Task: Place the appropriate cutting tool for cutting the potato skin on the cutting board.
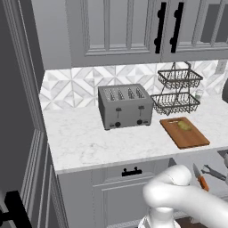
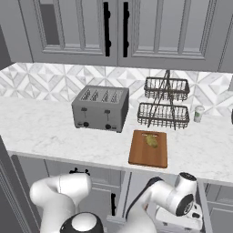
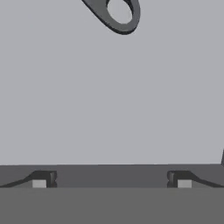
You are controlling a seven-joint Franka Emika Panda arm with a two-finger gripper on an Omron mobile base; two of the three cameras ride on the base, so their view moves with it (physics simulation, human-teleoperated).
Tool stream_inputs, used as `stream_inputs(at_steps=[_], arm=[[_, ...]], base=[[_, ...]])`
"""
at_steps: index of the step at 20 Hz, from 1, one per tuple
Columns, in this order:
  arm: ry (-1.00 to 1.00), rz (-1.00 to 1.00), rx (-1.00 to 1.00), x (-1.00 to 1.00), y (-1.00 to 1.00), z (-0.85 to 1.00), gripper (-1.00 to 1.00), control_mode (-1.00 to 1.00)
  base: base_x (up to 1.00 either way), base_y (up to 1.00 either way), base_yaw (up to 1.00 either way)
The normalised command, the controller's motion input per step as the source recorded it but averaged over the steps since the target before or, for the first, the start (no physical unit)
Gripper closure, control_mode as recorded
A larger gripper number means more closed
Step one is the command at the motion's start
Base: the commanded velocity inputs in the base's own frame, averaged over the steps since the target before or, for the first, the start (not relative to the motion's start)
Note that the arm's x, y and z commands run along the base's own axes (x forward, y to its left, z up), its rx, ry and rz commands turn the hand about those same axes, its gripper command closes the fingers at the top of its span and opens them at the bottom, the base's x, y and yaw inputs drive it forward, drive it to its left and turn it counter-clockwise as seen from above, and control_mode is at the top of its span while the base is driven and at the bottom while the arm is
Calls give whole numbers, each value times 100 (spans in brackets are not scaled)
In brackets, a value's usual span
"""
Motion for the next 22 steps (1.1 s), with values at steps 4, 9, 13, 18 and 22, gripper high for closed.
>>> stream_inputs(at_steps=[4, 9, 13, 18, 22], arm=[[0, 19, 0, 50, 0, 11, -100, -100], [-3, 31, 0, 50, -4, 0, -100, -100], [-4, 33, 0, 38, -18, 0, -100, -100], [-13, 24, 0, 0, 10, -8, -100, -100], [-14, 13, 0, 0, 0, -12, -100, -100]], base=[[0, 0, 0], [0, 0, 0], [0, 0, 0], [0, 0, 0], [0, 0, 0]])
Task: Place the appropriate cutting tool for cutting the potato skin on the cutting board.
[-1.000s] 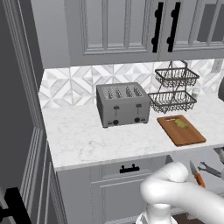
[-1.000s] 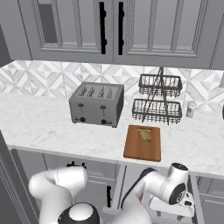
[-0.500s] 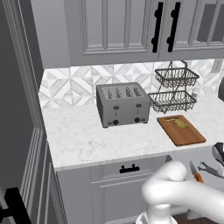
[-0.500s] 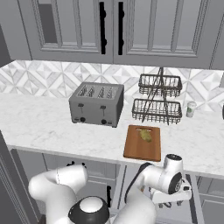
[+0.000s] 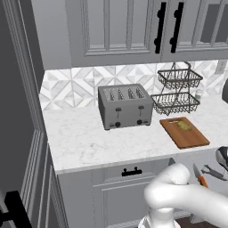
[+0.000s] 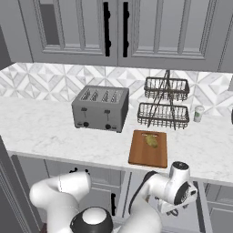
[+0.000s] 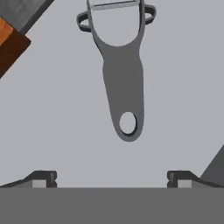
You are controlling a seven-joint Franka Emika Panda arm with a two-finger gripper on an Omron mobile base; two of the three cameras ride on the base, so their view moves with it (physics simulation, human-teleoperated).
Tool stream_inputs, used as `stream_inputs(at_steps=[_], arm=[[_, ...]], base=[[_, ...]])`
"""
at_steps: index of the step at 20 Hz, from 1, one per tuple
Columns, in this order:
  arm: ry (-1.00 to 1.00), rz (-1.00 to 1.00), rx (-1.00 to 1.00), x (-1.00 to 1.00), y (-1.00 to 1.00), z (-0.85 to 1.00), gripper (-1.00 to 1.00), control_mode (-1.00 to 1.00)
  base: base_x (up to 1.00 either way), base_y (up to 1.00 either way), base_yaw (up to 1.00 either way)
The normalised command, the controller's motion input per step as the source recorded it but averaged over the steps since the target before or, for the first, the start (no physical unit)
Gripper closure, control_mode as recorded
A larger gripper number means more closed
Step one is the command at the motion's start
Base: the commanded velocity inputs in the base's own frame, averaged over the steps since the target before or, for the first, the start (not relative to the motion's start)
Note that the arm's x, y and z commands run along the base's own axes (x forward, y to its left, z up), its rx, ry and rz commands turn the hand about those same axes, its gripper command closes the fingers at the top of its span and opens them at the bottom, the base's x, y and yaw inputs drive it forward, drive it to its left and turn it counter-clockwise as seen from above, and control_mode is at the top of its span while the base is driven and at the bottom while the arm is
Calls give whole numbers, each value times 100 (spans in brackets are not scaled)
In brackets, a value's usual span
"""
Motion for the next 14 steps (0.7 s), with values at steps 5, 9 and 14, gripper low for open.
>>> stream_inputs(at_steps=[5, 9, 14], arm=[[-8, 3, 0, 8, 0, -7, -100, -100], [0, 0, 0, 19, 0, 0, -100, -100], [0, 0, 2, 25, 0, 0, -100, -100]], base=[[0, 0, 0], [0, 0, 0], [0, 0, 0]])
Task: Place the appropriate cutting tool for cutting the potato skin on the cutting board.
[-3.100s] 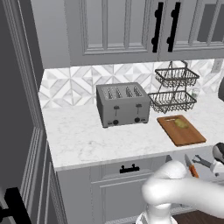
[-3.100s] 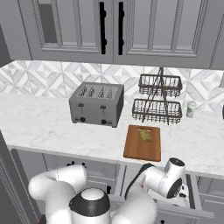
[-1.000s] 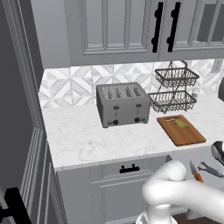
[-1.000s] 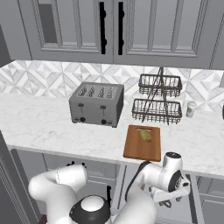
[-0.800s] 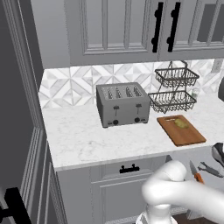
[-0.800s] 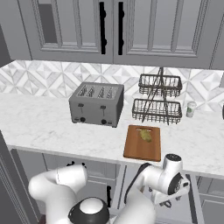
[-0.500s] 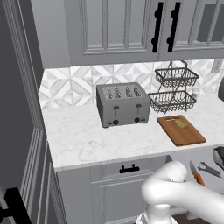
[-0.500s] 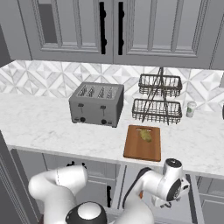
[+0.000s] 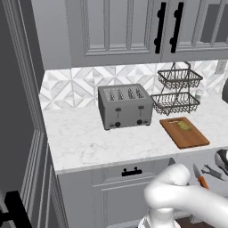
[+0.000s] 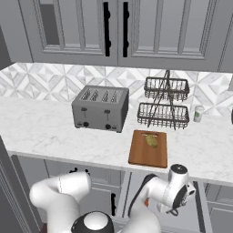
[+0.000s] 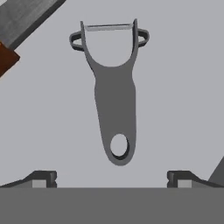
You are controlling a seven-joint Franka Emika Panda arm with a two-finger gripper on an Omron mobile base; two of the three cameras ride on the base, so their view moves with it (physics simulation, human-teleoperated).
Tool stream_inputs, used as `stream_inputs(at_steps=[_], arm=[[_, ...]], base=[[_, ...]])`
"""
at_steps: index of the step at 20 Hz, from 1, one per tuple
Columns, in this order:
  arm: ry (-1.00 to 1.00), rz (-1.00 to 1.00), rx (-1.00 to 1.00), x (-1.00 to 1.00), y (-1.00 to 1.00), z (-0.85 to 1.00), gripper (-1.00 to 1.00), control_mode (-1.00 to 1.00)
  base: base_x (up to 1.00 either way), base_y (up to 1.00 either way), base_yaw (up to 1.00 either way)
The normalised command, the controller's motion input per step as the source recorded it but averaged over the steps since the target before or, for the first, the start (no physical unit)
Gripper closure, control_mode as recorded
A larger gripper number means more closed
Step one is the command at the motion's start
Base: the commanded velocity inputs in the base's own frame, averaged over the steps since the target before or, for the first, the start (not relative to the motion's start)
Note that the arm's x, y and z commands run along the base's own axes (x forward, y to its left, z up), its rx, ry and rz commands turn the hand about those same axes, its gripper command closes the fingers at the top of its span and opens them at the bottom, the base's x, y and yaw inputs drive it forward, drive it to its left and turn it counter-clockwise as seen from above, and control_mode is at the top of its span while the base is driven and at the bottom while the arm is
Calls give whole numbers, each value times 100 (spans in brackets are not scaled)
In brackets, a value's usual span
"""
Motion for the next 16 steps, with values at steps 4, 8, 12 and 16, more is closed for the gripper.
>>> stream_inputs(at_steps=[4, 8, 12, 16], arm=[[0, 0, 5, 17, 0, -15, -100, -100], [0, 0, 4, 9, 0, -17, -100, -100], [0, 0, 1, 2, 0, -26, -100, -100], [0, 0, 0, 4, 0, -31, -100, -100]], base=[[0, 0, 0], [0, 0, 0], [0, 0, 0], [0, 0, 0]])
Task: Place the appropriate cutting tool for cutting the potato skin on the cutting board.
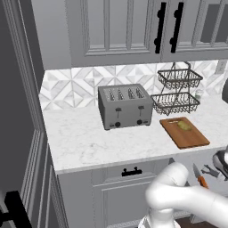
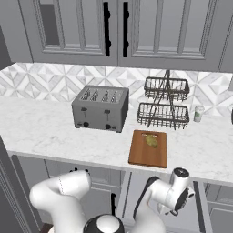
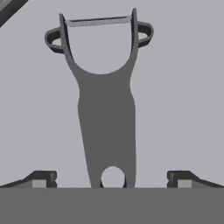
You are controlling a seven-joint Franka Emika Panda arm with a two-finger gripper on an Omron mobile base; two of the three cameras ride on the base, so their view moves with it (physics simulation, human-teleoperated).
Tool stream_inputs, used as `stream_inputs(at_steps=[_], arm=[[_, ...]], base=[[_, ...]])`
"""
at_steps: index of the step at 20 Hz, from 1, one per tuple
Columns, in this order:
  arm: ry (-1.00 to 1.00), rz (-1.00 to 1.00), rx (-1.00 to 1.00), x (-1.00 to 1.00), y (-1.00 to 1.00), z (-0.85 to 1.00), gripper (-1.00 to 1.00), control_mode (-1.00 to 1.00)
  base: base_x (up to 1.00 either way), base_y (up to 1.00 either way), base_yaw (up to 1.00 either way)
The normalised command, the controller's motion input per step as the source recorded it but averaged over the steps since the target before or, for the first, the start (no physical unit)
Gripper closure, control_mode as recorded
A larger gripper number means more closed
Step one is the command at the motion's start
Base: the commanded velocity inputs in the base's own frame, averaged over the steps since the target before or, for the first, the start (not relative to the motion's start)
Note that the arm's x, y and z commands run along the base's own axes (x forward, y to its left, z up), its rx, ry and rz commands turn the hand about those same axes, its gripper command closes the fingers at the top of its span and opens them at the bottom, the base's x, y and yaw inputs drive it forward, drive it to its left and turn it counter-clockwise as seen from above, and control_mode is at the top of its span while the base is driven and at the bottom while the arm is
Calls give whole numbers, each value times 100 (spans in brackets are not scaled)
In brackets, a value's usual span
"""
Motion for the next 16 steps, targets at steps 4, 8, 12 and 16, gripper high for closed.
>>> stream_inputs(at_steps=[4, 8, 12, 16], arm=[[0, 0, 1, 15, 0, -13, -100, -100], [0, 0, 1, 9, 0, -10, -100, -100], [0, 0, 0, 9, 0, -19, -100, -100], [0, 0, 0, 11, 0, -26, -100, -100]], base=[[0, 0, 0], [0, 0, 0], [0, 0, 0], [0, 0, 0]])
